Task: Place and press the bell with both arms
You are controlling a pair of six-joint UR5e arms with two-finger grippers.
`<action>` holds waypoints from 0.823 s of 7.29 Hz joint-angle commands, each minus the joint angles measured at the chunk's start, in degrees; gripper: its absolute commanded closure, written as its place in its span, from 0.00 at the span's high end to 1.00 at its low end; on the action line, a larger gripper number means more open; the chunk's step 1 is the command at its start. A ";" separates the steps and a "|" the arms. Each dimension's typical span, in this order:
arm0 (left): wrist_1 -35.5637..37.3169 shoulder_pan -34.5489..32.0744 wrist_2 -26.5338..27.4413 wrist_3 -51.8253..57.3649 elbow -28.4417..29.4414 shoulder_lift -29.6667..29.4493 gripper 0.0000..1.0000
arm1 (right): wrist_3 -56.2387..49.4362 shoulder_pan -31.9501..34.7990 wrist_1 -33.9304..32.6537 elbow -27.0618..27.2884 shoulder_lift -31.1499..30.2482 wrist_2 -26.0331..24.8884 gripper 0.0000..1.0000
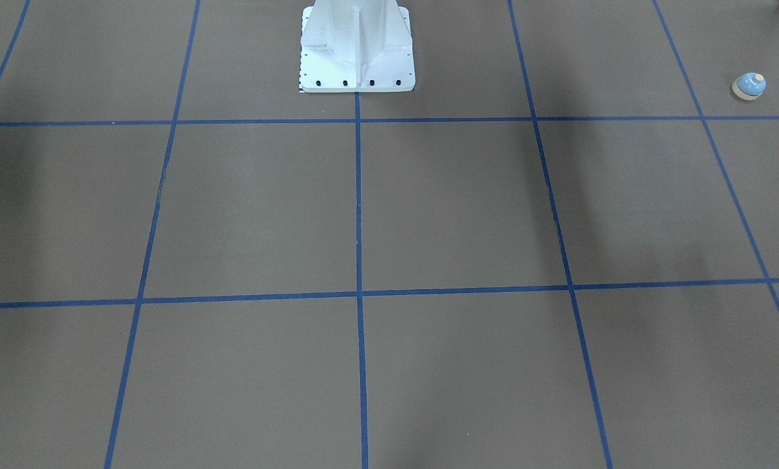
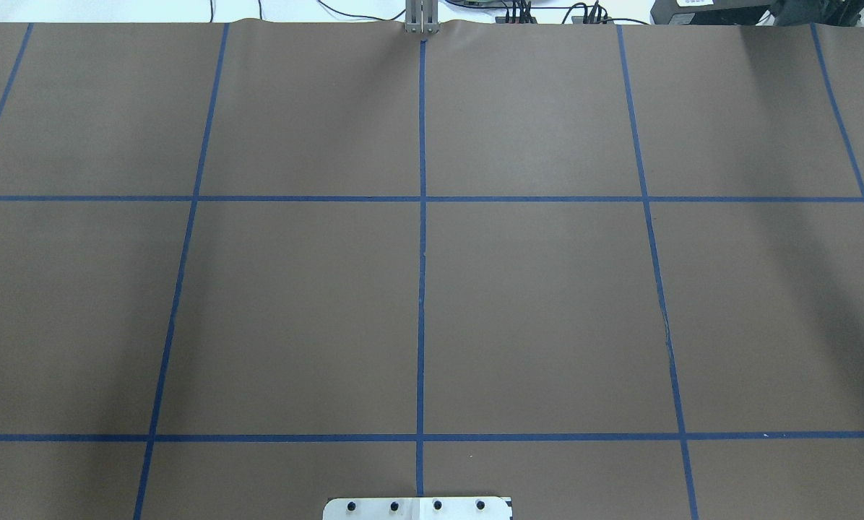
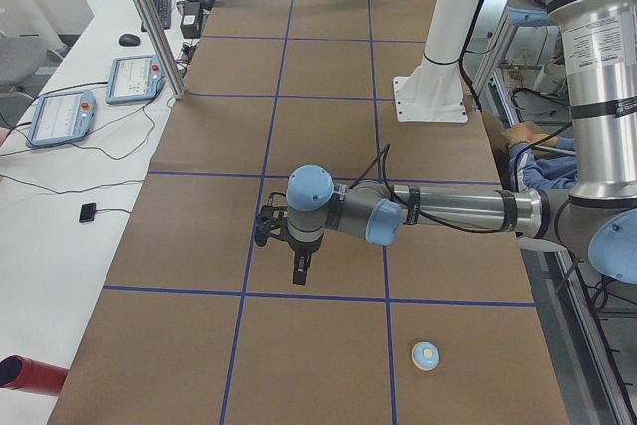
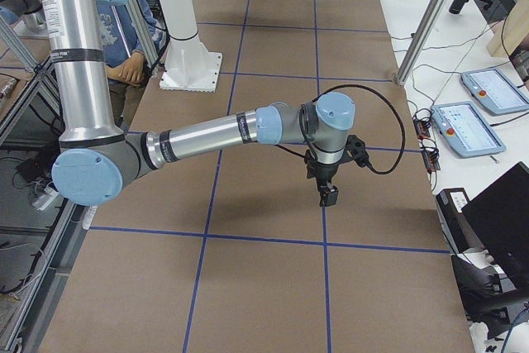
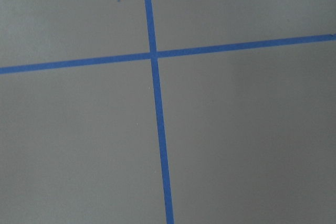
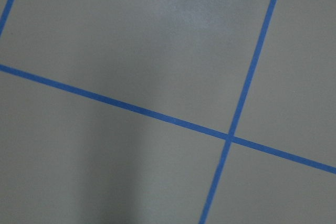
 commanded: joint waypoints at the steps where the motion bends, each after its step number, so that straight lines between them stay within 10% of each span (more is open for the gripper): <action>1: -1.54 -0.08 -0.01 0.59 -0.64 1.33 1.00 | -2.34 0.63 -1.00 0.67 -1.76 0.28 1.00; 6: -4.29 0.09 -3.84 0.33 0.06 3.28 1.00 | -2.07 0.63 -0.65 0.50 -2.30 0.90 1.00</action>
